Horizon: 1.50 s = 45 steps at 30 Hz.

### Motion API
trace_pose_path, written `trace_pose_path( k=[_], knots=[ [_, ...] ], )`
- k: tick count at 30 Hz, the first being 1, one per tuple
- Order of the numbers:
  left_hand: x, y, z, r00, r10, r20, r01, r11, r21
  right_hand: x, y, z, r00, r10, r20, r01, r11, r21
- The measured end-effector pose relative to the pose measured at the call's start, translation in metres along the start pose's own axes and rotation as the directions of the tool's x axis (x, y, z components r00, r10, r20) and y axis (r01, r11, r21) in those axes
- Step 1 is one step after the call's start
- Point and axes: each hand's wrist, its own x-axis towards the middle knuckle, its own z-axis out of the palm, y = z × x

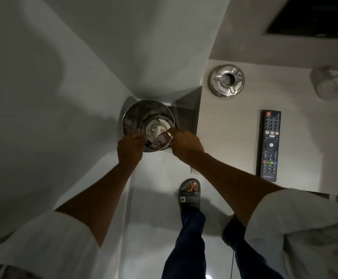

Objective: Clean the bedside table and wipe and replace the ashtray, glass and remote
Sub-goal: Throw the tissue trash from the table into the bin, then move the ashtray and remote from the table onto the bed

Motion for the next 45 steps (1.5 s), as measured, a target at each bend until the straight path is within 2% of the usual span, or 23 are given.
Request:
trace_pose_path(
  k=[5,7,8,11,12,14,16,18,21,25,28,32,35,40,45],
  knots=[
    [0.006,0.025,0.004,0.979,0.172,0.112,-0.185,0.976,0.117,-0.022,0.015,-0.021,0.992,0.056,-0.113,-0.053,0.998,0.03],
    [0.009,0.046,0.012,0.932,0.322,0.165,-0.346,0.926,0.151,-0.032,0.03,-0.035,0.97,0.096,-0.223,-0.093,0.995,0.024],
    [0.011,0.057,0.017,0.885,0.438,0.159,-0.464,0.86,0.212,-0.036,0.039,-0.041,0.946,0.128,-0.297,-0.12,0.992,0.047],
    [0.016,0.113,0.026,0.829,0.538,0.153,-0.56,0.802,0.209,-0.05,0.067,-0.058,0.831,0.299,-0.469,-0.237,0.953,0.188],
    [0.019,0.131,0.032,0.786,0.606,0.12,-0.617,0.76,0.206,-0.056,0.078,-0.062,0.789,0.357,-0.5,-0.295,0.934,0.201],
    [0.029,0.165,0.054,0.625,0.778,0.069,-0.762,0.589,0.269,-0.075,0.107,-0.069,0.731,0.459,-0.505,-0.434,0.884,0.175],
    [0.043,0.192,0.077,0.572,0.797,0.194,-0.808,0.508,0.297,-0.097,0.132,-0.068,0.71,0.555,-0.433,-0.56,0.818,0.13],
    [0.055,0.212,0.095,0.628,0.682,0.374,-0.777,0.531,0.337,-0.115,0.153,-0.063,0.701,0.624,-0.347,-0.627,0.77,0.117],
    [0.066,0.233,0.117,0.715,0.577,0.396,-0.699,0.567,0.435,-0.134,0.173,-0.056,0.7,0.674,-0.234,-0.65,0.738,0.182],
    [0.079,0.237,0.134,0.824,0.38,0.421,-0.554,0.696,0.457,-0.141,0.178,-0.047,0.722,0.669,-0.177,-0.624,0.74,0.251],
    [0.068,0.23,0.137,0.825,0.407,0.392,-0.547,0.749,0.374,-0.149,0.178,-0.049,0.727,0.673,-0.137,-0.621,0.73,0.286],
    [0.03,0.221,0.137,0.832,0.408,0.375,-0.551,0.687,0.475,-0.165,0.176,-0.051,0.768,0.636,-0.079,-0.591,0.75,0.296],
    [0.012,0.222,0.147,0.82,0.451,0.352,-0.572,0.672,0.47,-0.18,0.182,-0.056,0.783,0.615,-0.095,-0.563,0.765,0.312],
    [-0.029,0.221,0.163,0.823,0.33,0.463,-0.502,0.804,0.319,-0.218,0.203,-0.067,0.783,0.613,-0.103,-0.533,0.748,0.396],
    [-0.12,0.238,0.161,0.828,0.426,0.365,-0.507,0.846,0.163,-0.272,0.216,-0.086,0.737,0.664,-0.13,-0.531,0.686,0.498]
  ],
)
